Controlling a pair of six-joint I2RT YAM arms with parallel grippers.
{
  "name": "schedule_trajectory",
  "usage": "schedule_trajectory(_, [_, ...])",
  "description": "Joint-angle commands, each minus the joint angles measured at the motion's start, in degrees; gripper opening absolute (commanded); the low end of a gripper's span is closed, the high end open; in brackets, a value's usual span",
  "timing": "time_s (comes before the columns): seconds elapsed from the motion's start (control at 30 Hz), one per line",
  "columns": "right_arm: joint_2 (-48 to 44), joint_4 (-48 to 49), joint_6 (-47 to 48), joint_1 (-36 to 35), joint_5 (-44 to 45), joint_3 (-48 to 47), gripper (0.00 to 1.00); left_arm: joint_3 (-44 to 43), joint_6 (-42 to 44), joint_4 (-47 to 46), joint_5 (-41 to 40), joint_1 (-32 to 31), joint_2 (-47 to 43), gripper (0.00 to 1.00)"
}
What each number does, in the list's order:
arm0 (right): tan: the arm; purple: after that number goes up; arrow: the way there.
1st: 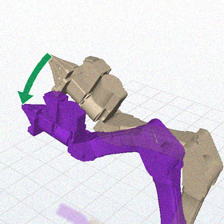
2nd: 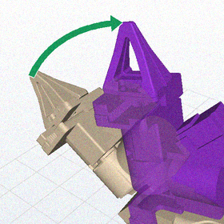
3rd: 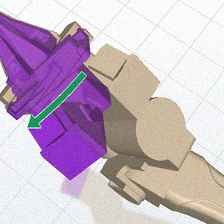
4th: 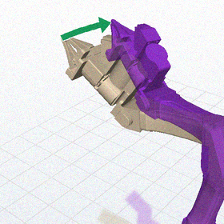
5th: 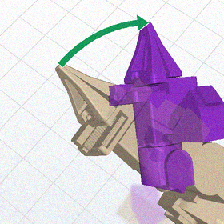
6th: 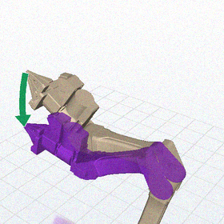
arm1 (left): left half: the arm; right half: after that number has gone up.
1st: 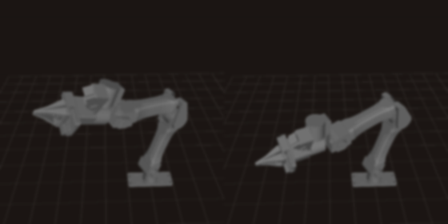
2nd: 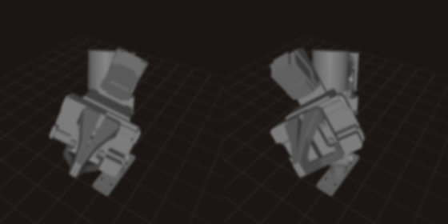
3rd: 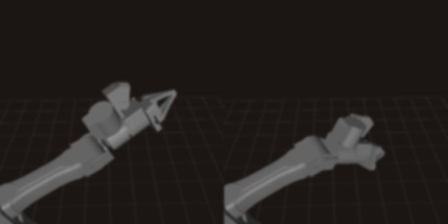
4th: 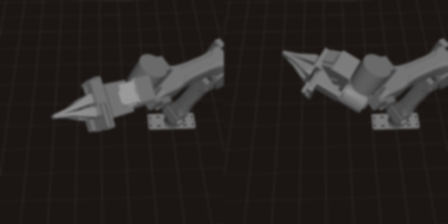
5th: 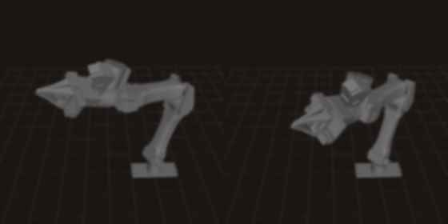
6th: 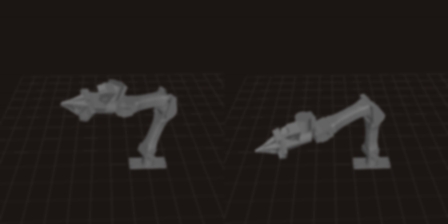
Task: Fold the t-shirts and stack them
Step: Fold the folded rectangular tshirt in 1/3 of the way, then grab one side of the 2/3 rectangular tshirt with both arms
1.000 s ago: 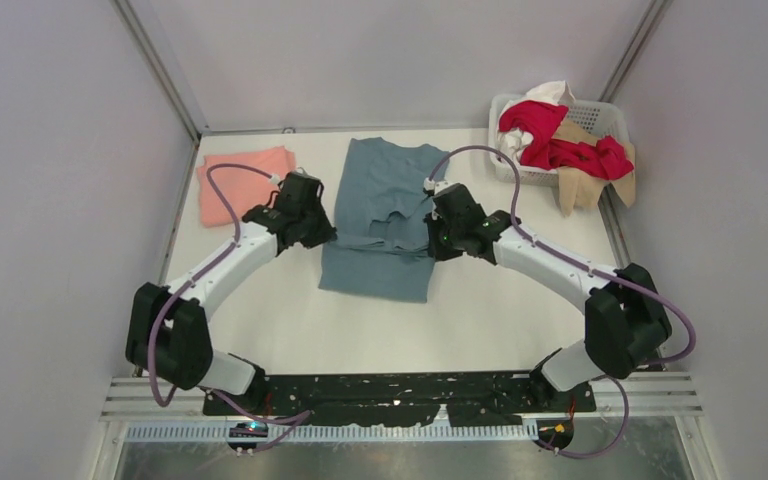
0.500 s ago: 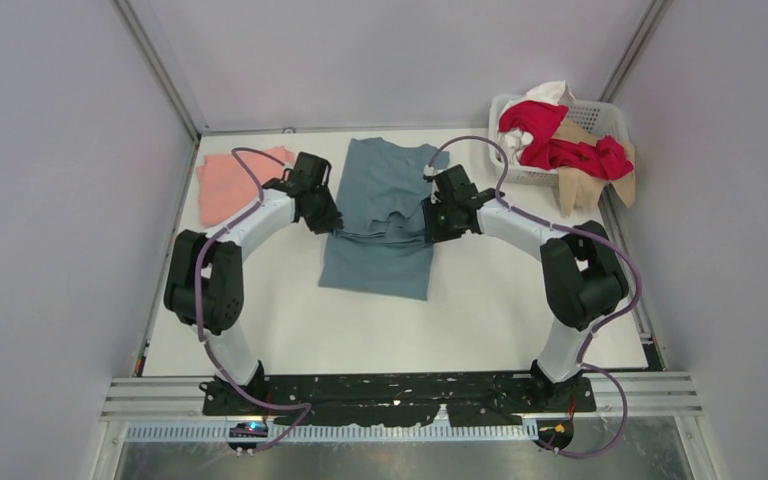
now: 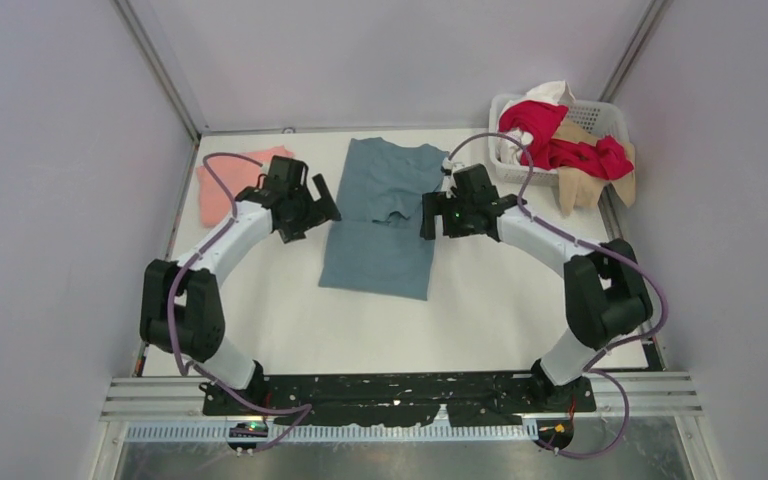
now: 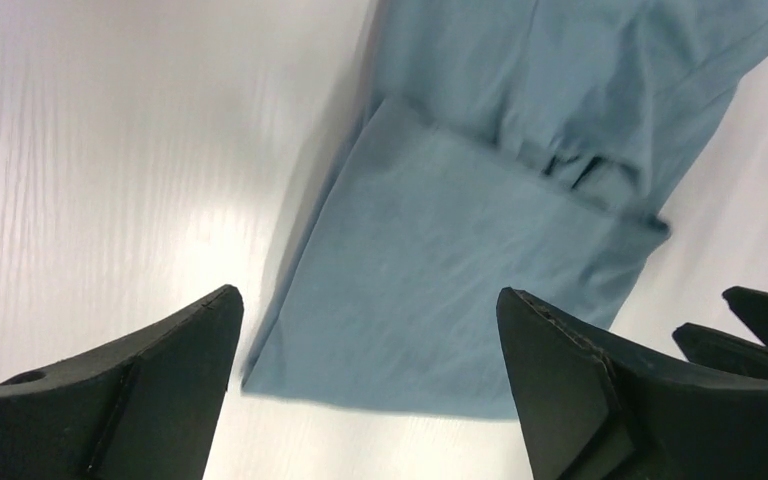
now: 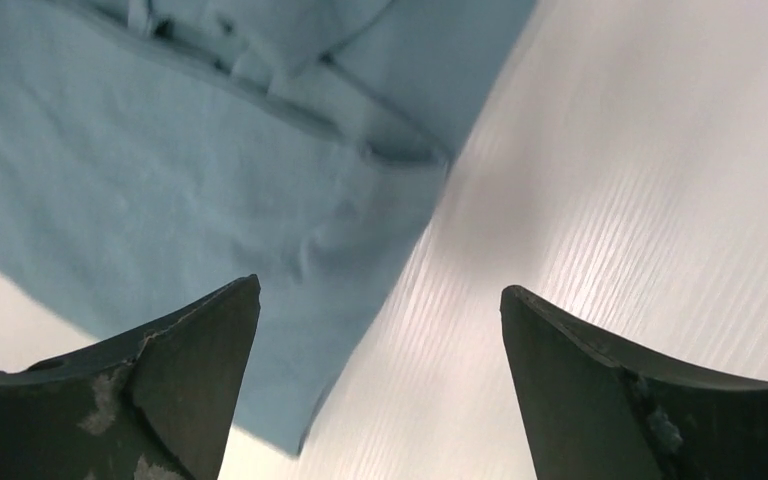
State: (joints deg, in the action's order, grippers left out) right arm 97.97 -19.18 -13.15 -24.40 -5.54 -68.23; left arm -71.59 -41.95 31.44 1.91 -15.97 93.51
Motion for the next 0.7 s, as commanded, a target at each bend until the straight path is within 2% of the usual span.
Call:
schedule_trajectory(0.0, [-9.8, 4.5, -3.2, -1.8, -5.3, 12.7, 0.95, 10.6, 0.4, 0.5, 1.8, 0.0, -8.0, 1.00])
schedule_trajectory(0.17, [-17.5, 7.6, -4.3, -8.8, -5.6, 22.0, 0.96, 23.5, -0.7, -2.8, 4.9, -0.1, -15.0, 0.96])
schedule_trajectory(0.33, [-17.9, 12.3, -8.2, -12.9, -5.9, 27.4, 0.99, 29.0, -1.8, -6.2, 6.7, -0.1, -15.6, 0.78])
schedule_trajectory(0.4, [-16.7, 13.4, -9.0, -13.4, -4.9, 28.1, 0.94, 30.1, -2.0, -7.8, 7.9, -0.1, -14.8, 0.69])
schedule_trajectory(0.6, [-16.0, 14.2, -8.1, -14.5, -3.0, 29.7, 0.80, 30.4, -2.3, -10.2, 9.2, -0.1, -11.8, 0.61])
schedule_trajectory(0.67, [-15.8, 14.5, -7.9, -14.7, -2.6, 30.1, 0.77, 30.4, -2.5, -11.1, 9.2, -0.1, -10.6, 0.56])
